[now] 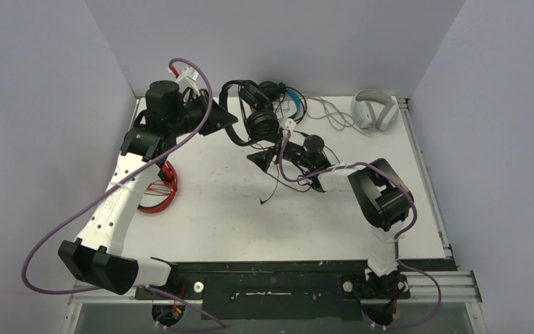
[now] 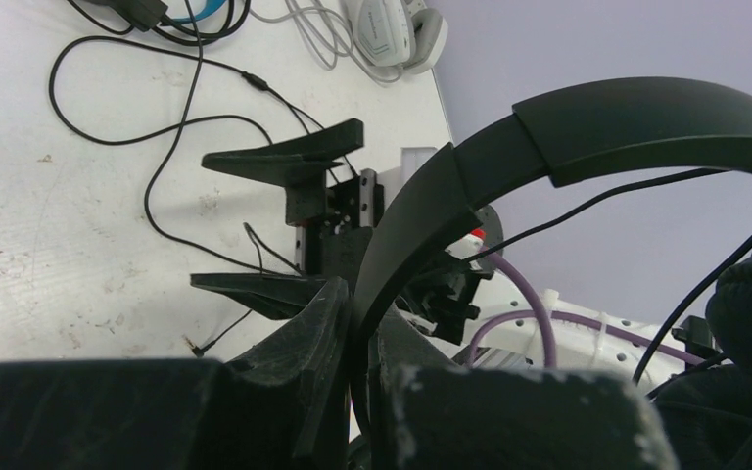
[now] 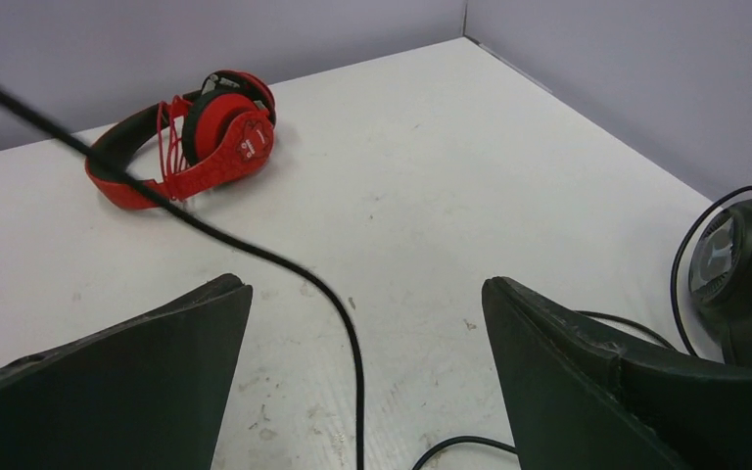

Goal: Wrap the headphones
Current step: Wrap the headphones around the headphones.

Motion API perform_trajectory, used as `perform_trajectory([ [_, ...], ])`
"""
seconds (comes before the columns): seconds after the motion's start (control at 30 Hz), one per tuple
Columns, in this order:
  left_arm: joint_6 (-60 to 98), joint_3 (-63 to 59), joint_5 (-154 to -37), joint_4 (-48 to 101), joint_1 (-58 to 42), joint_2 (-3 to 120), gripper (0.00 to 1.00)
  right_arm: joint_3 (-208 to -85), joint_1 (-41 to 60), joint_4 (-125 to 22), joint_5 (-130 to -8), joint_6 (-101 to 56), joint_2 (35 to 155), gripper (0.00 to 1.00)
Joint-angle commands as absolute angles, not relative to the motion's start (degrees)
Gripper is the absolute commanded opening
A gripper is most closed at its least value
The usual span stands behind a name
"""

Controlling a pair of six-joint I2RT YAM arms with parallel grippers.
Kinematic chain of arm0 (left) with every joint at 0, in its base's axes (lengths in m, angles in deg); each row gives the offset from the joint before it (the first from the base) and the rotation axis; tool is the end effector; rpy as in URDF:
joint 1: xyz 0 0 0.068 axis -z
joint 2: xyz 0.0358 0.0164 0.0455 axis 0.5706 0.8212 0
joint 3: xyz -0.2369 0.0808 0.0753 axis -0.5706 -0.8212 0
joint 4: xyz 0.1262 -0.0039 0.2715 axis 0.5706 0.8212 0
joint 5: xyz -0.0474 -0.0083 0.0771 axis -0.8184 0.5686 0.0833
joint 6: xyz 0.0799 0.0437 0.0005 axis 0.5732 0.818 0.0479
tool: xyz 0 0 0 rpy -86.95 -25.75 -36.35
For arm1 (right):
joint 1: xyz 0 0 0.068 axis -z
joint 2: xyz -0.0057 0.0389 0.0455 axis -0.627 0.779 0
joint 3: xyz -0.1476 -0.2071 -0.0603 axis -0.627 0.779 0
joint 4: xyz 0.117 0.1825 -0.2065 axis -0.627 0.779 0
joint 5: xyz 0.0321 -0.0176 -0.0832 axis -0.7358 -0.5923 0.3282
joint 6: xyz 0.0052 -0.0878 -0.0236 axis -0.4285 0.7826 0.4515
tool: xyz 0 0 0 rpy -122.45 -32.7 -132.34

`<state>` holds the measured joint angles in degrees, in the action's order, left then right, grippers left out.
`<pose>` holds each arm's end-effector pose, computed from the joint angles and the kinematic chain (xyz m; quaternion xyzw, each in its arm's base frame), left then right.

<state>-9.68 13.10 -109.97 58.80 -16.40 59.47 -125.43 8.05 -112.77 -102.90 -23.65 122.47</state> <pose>0.3435 -0.1474 0.4188 -0.0411 0.8097 -0.4162 0.4116 0.3595 0.2771 0.1724 -0.3821 0.5579 0.4538 0.5805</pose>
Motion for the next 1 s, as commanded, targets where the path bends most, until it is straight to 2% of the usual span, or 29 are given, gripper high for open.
perform_trajectory([
  [0.0, -10.56, 16.78, -111.4, 55.9, -16.25, 59.51, 0.0, -130.87, 7.85, -112.24, -105.13, -22.14, 127.8, 0.89],
  [0.03, -10.49, 16.86, -111.26, 55.76, -16.25, 59.54, 0.0, -131.69, 7.84, -112.23, -105.25, -22.34, 129.4, 0.84],
  [0.07, -10.5, 16.99, -111.24, 55.74, -16.31, 59.65, 0.0, -132.31, 7.81, -112.47, -105.41, -22.77, 130.22, 0.74],
  [0.17, -10.39, 17.46, -111.22, 55.83, -16.4, 60.17, 0.0, -131.96, 7.25, -113.33, -106.42, -24.15, 130.45, 0.29],
  [0.23, -10.39, 17.42, -110.92, 55.79, -16.86, 60.6, 0.0, -129.11, 6.08, -114.01, -105.97, -24.21, 128.37, 0.1],
  [0.27, -10.43, 17.13, -110.68, 55.47, -17.19, 60.91, 0.0, -126.56, 5.3, -114.4, -105.85, -24.32, 126.95, 0.03],
  [0.3, -10.66, 16.85, -110.52, 55.03, -17.61, 61.25, 0.0, -124.03, 4.46, -115.56, -105.64, -24.8, 125.17, 0.0],
  [0.47, -11.33, 16.35, -108.04, 53.07, -18.94, 63.38, 0.0, -114.29, -1.41, -120.05, -103.58, -27.55, 116.61, 0.0],
  [0.67, -11.83, 14.91, -102.49, 51.52, -19.39, 63.9, 0.0, -111.1, -8.0, -117.37, -103.39, -29.79, 110.39, 0.0],
  [0.97, -6.78, 12.91, -71.96, 57.09, -19.34, 63.18, 0.0, -113.67, -17.39, -96.29, -97.36, -24.35, 101.14, 0.0],
])
